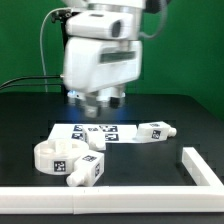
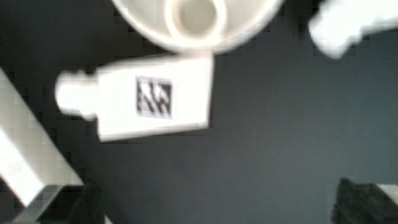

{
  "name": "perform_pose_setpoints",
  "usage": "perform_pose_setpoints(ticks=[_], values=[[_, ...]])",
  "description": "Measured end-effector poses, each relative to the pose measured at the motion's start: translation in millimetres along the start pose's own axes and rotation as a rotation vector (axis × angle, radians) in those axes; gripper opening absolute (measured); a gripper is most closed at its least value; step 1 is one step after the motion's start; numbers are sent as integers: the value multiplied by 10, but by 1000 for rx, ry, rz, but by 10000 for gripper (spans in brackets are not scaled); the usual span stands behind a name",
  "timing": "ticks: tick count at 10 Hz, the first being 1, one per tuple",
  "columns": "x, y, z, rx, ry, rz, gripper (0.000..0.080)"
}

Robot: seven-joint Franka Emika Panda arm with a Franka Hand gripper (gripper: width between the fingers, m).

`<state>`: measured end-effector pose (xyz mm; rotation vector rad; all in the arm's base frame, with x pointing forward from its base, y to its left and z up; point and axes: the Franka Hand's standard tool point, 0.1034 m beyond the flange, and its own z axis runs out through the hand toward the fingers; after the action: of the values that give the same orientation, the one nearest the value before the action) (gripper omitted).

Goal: Assemble stool

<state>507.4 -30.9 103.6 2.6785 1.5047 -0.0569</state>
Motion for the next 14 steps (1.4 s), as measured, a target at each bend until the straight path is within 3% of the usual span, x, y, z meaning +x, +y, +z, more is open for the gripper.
perform_pose_setpoints(ticks=[1,4,7,9,12,14], values=[[-4,-27,-1,42,-37,18,649],[3,-9,10,36,-31,15,649],[-370,-3,241,89,-41,-115,649],[-511,-45,408,130,-27,-113,649],[-485,-17,401,113,-14,-169,649],[-577,-58,512,64,28,-314,649]])
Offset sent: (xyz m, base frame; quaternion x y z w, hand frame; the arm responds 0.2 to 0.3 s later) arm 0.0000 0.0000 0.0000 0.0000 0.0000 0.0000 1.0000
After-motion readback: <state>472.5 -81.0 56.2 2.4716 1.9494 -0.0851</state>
